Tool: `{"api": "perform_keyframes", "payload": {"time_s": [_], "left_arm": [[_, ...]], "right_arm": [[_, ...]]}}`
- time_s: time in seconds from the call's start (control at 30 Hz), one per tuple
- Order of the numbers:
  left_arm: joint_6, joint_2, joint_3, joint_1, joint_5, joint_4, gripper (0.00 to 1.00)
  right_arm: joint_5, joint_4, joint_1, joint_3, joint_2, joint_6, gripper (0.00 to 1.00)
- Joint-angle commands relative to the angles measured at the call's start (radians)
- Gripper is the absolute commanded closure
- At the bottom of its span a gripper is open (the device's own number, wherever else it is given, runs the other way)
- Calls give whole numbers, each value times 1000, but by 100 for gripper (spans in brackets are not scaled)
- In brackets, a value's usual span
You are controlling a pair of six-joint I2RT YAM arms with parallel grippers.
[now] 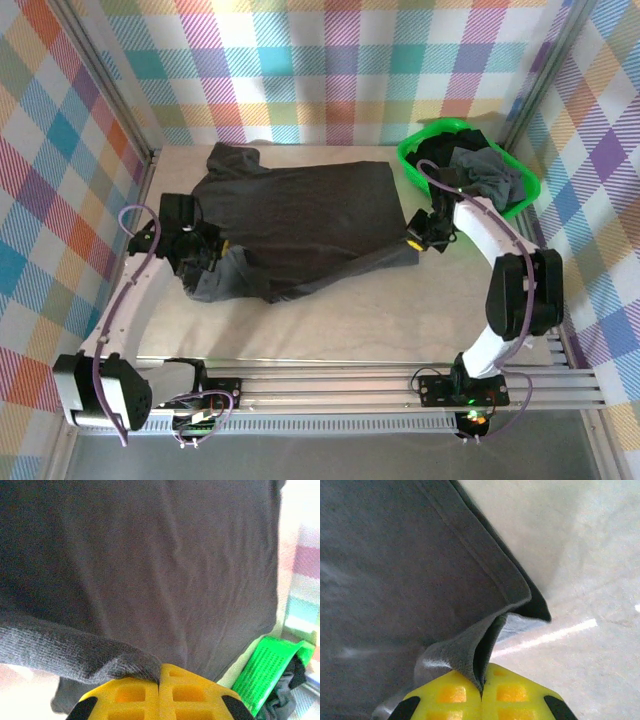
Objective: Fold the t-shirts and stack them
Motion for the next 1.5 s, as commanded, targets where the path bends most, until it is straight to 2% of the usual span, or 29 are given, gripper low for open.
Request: {"api": "perform_keyframes", "payload": {"time_s": [0.0, 0.3, 0.6, 1.0, 1.47], "left_arm": [[99, 50, 46, 47, -9, 30, 100], [164, 156, 85, 127, -4, 103, 100], [193, 195, 133, 179, -25, 106, 100], [315, 373, 299, 192, -33, 113, 100], [396, 543, 423, 213, -74, 93, 100]], "right_arm": [[26, -23, 3, 83, 70, -11, 100], [57, -33, 0, 197, 202, -6, 100], [90, -75, -1, 306, 302, -18, 100], [63, -69, 3, 353, 354, -16, 100], [54, -93, 23, 450, 430, -13, 100]]}}
